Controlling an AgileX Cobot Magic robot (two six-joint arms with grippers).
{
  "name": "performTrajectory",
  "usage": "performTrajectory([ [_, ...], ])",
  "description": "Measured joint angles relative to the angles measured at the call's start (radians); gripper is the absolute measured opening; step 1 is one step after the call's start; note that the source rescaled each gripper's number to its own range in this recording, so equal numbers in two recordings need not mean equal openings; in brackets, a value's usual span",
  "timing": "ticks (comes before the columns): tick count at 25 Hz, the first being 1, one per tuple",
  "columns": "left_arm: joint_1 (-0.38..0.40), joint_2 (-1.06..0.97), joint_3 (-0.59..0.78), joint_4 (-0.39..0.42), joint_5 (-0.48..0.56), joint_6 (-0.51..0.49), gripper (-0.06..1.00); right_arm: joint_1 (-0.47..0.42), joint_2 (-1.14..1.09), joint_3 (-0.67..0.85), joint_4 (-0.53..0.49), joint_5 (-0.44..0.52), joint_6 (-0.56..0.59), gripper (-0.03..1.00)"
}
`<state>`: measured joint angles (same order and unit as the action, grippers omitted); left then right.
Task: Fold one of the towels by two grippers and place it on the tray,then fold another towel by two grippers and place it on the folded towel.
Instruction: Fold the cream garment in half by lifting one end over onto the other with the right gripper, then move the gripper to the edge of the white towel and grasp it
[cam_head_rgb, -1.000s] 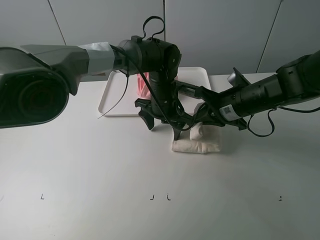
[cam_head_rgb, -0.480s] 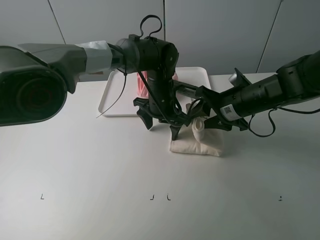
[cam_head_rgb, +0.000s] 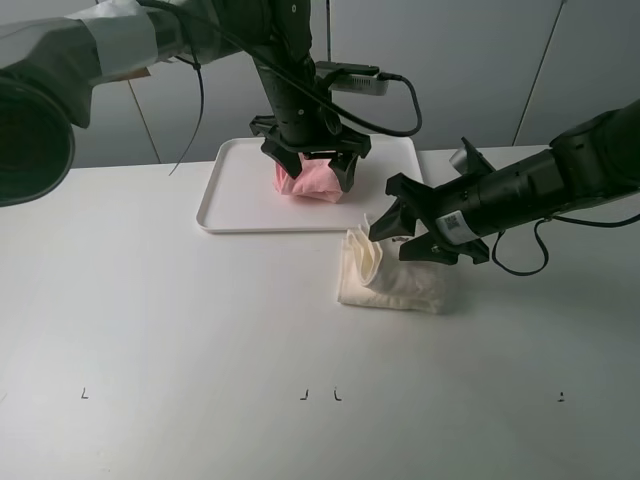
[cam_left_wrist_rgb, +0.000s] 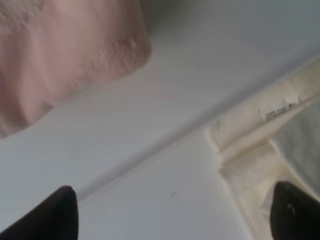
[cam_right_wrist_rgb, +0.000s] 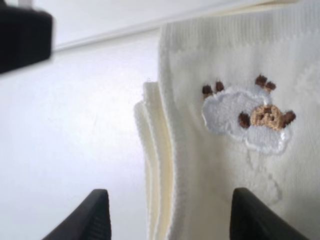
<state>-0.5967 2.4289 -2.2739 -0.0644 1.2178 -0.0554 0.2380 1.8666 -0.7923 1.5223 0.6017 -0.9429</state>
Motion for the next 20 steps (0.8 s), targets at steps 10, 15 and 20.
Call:
performTrajectory([
  [10, 0.007, -0.001, -0.002, -0.008, 0.0, 0.046, 0.98, -0.091, 0.0, 0.0, -0.047, 0.037, 0.038, 0.74],
  [15, 0.007, -0.001, -0.002, -0.008, 0.0, 0.055, 0.98, -0.229, 0.0, 0.0, -0.079, 0.106, 0.041, 0.74],
  [20, 0.007, -0.001, -0.002, -0.026, 0.0, 0.083, 0.98, -0.275, 0.036, -0.004, -0.14, 0.148, 0.046, 0.68],
])
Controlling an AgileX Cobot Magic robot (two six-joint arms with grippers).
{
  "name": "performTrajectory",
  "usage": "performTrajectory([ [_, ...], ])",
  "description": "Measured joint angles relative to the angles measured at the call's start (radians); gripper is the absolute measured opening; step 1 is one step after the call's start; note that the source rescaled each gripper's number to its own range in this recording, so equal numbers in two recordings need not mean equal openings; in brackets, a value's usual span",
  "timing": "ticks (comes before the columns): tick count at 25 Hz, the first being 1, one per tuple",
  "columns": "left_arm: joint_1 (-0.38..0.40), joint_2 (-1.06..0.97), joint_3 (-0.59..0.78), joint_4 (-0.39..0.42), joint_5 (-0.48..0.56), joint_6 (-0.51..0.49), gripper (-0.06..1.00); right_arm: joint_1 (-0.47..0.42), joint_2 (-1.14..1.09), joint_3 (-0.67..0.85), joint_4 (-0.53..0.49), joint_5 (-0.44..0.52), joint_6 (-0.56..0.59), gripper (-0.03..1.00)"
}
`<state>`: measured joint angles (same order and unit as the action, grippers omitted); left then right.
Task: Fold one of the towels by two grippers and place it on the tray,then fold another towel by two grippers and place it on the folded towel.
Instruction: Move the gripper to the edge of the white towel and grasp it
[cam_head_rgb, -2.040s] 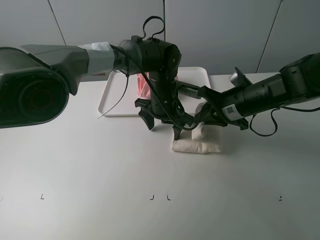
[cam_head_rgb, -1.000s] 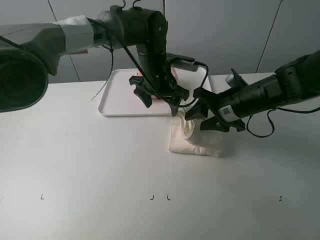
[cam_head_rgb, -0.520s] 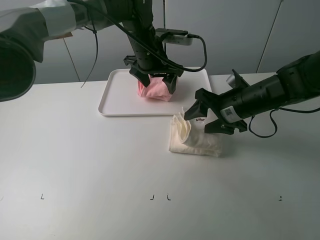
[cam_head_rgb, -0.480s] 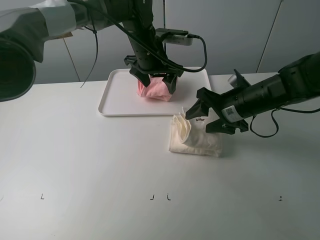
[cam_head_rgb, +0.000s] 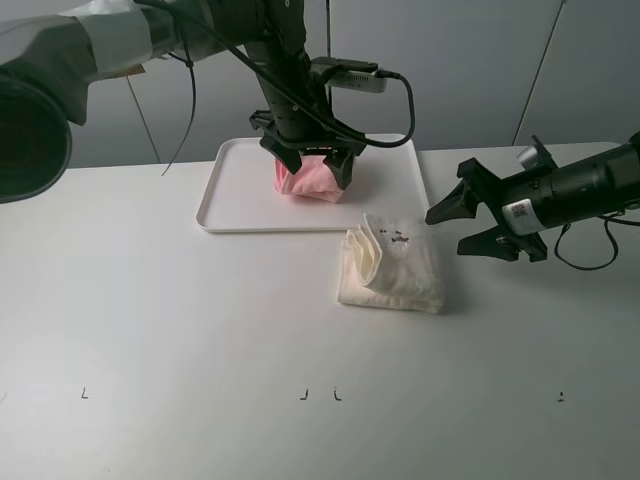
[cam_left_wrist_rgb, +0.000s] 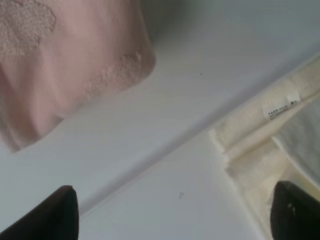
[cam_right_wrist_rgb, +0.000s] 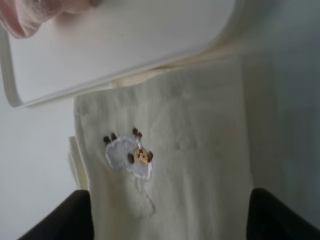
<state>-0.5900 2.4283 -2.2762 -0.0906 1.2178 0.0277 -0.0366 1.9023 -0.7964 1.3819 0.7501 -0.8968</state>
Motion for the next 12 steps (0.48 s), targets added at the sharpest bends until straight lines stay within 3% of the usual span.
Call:
performTrajectory([
  [5, 0.0, 0.0, 0.0, -0.012, 0.0, 0.008, 0.98, 0.0, 0.109, -0.047, -0.041, 0.065, 0.0, 0.67],
  [12, 0.0, -0.002, 0.025, -0.036, 0.0, 0.027, 0.98, 0.0, 0.131, -0.082, -0.067, 0.042, 0.0, 0.67],
])
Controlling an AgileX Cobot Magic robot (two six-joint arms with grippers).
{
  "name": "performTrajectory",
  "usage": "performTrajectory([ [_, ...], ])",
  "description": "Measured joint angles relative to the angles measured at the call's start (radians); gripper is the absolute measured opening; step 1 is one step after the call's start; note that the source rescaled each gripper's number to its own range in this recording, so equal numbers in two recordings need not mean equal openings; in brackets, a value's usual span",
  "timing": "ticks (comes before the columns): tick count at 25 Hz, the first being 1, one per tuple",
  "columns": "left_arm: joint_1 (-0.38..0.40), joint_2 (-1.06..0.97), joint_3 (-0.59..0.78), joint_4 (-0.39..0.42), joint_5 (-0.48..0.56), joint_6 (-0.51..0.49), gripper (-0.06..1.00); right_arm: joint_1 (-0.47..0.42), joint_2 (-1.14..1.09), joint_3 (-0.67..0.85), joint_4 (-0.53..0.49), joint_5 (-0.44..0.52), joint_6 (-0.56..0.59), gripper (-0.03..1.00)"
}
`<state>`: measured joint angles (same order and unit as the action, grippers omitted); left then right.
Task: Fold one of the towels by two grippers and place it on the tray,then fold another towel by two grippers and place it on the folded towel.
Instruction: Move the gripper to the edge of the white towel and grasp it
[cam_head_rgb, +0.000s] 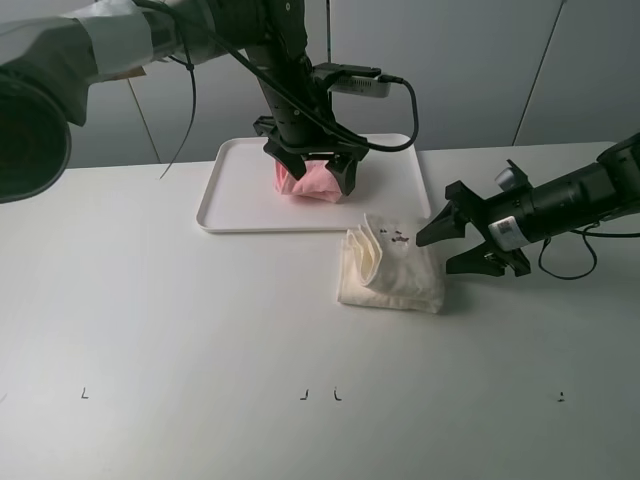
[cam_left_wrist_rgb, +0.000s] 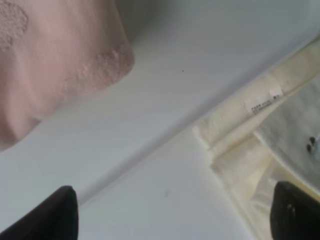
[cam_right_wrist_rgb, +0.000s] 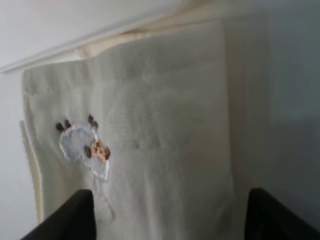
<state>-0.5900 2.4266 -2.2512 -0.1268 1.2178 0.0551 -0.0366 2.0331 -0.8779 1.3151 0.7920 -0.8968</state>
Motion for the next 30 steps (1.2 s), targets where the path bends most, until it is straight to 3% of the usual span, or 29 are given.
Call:
performTrajectory([
  [11, 0.002, 0.0, 0.034, 0.0, 0.002, 0.026, 0.98, 0.002, 0.0, 0.0, -0.051, -0.057, 0.0, 0.67],
  [22, 0.002, 0.0, 0.034, 0.0, 0.002, 0.037, 0.98, 0.079, 0.0, -0.002, -0.051, -0.092, -0.004, 0.66],
  [25, 0.002, 0.0, 0.034, 0.0, 0.002, 0.044, 0.98, 0.093, 0.004, -0.003, -0.051, -0.107, -0.004, 0.59],
  [30, 0.002, 0.0, 0.034, -0.002, 0.002, 0.078, 0.98, 0.095, 0.017, -0.003, -0.051, -0.121, -0.019, 0.35],
])
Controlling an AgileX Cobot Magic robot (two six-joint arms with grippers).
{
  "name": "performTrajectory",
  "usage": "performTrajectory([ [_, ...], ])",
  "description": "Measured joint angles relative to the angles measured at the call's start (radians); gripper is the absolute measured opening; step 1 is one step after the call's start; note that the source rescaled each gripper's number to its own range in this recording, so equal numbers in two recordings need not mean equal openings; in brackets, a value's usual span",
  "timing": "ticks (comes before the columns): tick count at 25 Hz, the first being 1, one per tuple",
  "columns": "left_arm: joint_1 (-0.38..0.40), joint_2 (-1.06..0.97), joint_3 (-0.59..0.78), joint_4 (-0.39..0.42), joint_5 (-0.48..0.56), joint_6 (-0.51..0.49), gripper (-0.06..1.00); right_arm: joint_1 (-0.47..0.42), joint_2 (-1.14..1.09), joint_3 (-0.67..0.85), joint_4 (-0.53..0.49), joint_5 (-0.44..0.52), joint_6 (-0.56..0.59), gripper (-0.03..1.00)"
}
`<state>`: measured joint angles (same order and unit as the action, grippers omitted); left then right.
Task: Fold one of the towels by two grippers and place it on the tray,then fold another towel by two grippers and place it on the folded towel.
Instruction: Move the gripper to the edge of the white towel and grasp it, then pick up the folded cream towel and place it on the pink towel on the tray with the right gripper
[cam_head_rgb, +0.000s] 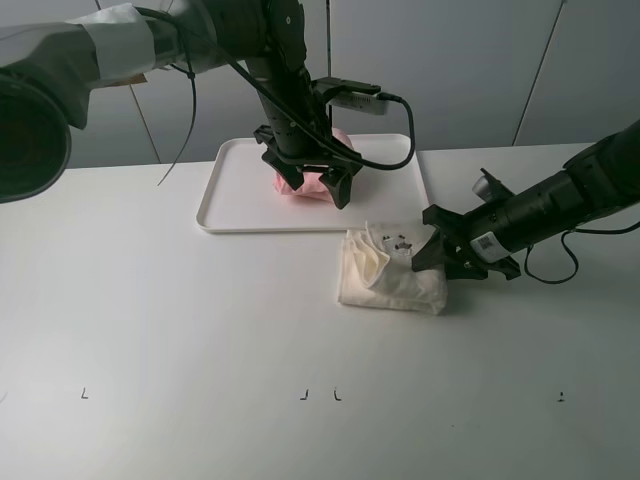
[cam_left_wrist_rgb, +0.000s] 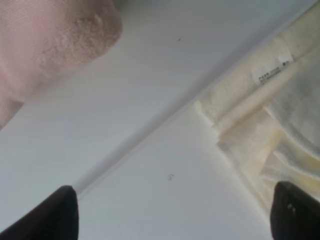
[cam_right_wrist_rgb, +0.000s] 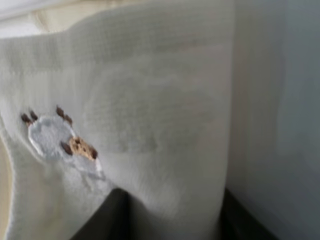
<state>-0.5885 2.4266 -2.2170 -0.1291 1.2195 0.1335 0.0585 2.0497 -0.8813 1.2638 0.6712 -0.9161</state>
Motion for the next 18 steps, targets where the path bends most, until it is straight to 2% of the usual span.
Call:
performTrajectory([
  [7, 0.0, -0.002, 0.0, -0.005, 0.0, 0.018, 0.98, 0.036, 0.002, -0.002, 0.0, -0.006, -0.008, 0.09],
  [14, 0.064, -0.078, 0.013, -0.08, 0.0, 0.019, 0.98, 0.058, -0.038, -0.002, -0.037, 0.048, -0.027, 0.08],
  [18, 0.127, -0.178, 0.106, -0.088, -0.004, 0.039, 0.98, 0.058, -0.131, -0.005, -0.086, 0.061, 0.016, 0.08],
])
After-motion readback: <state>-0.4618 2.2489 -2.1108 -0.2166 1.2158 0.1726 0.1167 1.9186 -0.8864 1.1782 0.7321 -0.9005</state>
